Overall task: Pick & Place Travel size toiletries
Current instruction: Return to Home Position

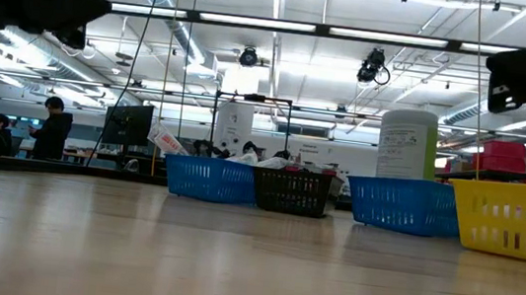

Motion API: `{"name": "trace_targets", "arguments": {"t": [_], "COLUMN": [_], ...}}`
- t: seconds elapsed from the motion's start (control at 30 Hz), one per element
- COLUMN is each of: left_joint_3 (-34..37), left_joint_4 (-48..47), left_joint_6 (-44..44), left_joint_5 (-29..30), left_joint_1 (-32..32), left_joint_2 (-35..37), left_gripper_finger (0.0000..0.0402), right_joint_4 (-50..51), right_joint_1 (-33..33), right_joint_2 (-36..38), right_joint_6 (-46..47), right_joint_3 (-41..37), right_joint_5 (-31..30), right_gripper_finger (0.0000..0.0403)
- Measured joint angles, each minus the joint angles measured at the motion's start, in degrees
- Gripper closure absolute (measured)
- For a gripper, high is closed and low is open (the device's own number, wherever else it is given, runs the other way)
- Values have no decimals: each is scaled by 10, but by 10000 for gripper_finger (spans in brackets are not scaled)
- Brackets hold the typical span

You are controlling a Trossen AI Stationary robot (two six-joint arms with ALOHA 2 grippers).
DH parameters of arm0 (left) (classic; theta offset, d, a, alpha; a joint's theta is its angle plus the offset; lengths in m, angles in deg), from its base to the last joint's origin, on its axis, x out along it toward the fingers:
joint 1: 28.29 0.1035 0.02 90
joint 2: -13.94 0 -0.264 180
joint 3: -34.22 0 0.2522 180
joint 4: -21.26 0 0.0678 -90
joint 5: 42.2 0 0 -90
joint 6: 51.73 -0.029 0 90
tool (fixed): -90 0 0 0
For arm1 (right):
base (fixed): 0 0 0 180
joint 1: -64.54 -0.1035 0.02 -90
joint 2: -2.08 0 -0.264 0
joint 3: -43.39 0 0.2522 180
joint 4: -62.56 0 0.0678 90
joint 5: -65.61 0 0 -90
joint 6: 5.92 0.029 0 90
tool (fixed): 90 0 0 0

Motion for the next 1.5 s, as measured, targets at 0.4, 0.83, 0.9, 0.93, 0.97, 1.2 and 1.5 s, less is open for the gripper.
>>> {"name": "trace_targets", "arguments": {"t": [0.4, 0.83, 0.9, 0.93, 0.97, 1.2, 1.5], "left_joint_3": [2, 2, 2, 2, 2, 2, 3], "left_joint_4": [-38, -40, -40, -40, -40, -40, -41], "left_joint_6": [25, 79, 73, 73, 73, 74, 75], "left_joint_5": [-13, -20, -20, -20, -20, -20, -20], "left_joint_1": [0, 0, 0, 0, 0, 0, 0], "left_joint_2": [17, 16, 16, 16, 16, 16, 16], "left_gripper_finger": [389, 389, 389, 389, 389, 389, 389], "right_joint_4": [1, 1, 1, 1, 1, 1, 1], "right_joint_1": [0, 0, 0, 0, 0, 0, 0], "right_joint_2": [-5, -6, -6, -6, -6, -6, -6], "right_joint_6": [-54, -51, -51, -50, -50, -50, -50], "right_joint_3": [-1, -1, -1, -1, -1, -1, -1], "right_joint_5": [7, 7, 7, 7, 7, 7, 7], "right_gripper_finger": [347, 346, 347, 348, 348, 347, 348]}}
